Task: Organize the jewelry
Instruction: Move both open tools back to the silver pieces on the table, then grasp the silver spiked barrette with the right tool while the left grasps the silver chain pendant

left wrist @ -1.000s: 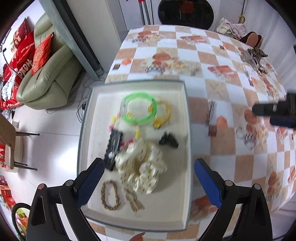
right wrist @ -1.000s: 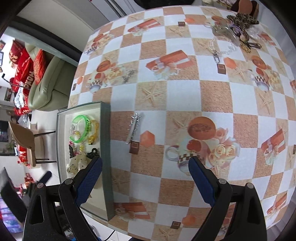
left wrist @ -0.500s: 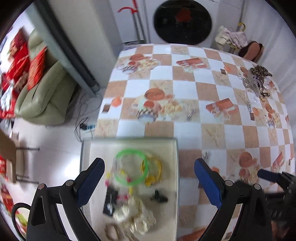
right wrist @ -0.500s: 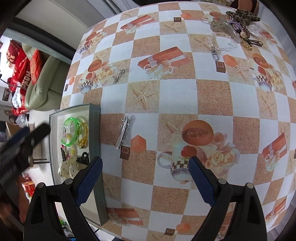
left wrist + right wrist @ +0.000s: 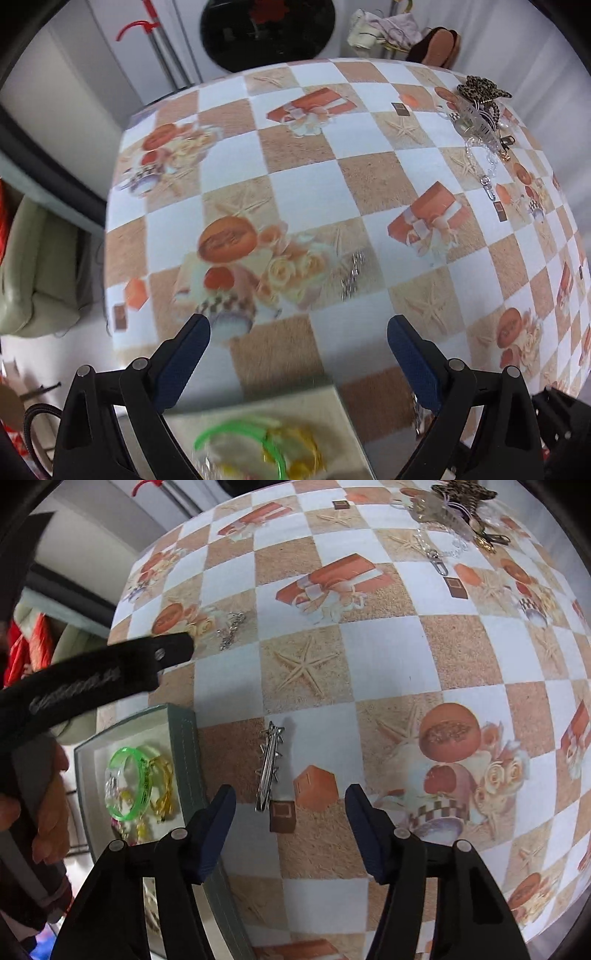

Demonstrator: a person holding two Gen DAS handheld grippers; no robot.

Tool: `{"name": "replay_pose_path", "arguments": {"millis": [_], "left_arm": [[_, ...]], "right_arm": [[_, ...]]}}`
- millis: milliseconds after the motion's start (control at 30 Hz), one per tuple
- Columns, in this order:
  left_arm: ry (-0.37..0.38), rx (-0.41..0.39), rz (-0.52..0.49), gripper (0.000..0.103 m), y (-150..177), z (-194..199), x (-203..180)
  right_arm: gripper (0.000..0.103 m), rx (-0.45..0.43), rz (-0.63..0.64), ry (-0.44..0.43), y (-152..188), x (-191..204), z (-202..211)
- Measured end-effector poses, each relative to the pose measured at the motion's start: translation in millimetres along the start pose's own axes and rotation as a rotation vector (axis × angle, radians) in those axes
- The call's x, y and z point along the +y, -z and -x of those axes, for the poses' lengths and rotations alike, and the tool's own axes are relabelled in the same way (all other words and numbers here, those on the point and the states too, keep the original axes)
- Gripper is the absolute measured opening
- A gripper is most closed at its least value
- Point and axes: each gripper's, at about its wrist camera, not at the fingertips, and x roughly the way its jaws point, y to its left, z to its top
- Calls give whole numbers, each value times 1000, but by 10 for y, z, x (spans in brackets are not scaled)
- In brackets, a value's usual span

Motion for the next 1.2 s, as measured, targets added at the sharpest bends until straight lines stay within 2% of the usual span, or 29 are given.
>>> {"name": "replay_pose_path", "arguments": {"millis": [67, 200, 300, 400, 500, 600, 667, 733, 767, 833, 867, 1200], "left_arm": [[10, 6, -7, 89, -45, -89, 3], [32, 21, -29, 87, -113, -249, -33], [50, 27, -62, 79, -143, -333, -116], [68, 35, -79, 79, -163, -404, -184], [75, 44, -97, 66, -178, -470, -255], [56, 28, -132, 65, -182, -479, -332], [62, 22, -136, 58, -187, -472, -343], [65, 15, -144, 40, -175, -445, -375], [66, 14, -150, 36, -176, -438, -390], [66, 12, -160, 18, -178, -427, -415], [67, 12, -163, 13, -176, -428, -425], [102, -10, -98, 11, -141, -237, -365]], "right_arm": [[64, 0, -11, 6, 2, 22, -55], [58, -6, -17, 34, 17, 87, -141], [54, -10, -19, 60, 31, 122, -193], [50, -13, -21, 82, 48, 141, -248], [48, -40, -11, 112, 52, 178, -256], [44, -61, 4, 143, 48, 220, -265], [39, -69, 16, 168, 54, 247, -271], [27, -73, 34, 200, 57, 294, -296], [23, -75, 38, 214, 63, 293, -296], [11, -75, 33, 216, 78, 272, -293], [11, -74, 29, 210, 73, 254, -288], [11, -62, -39, 55, 8, -202, -29]]}}
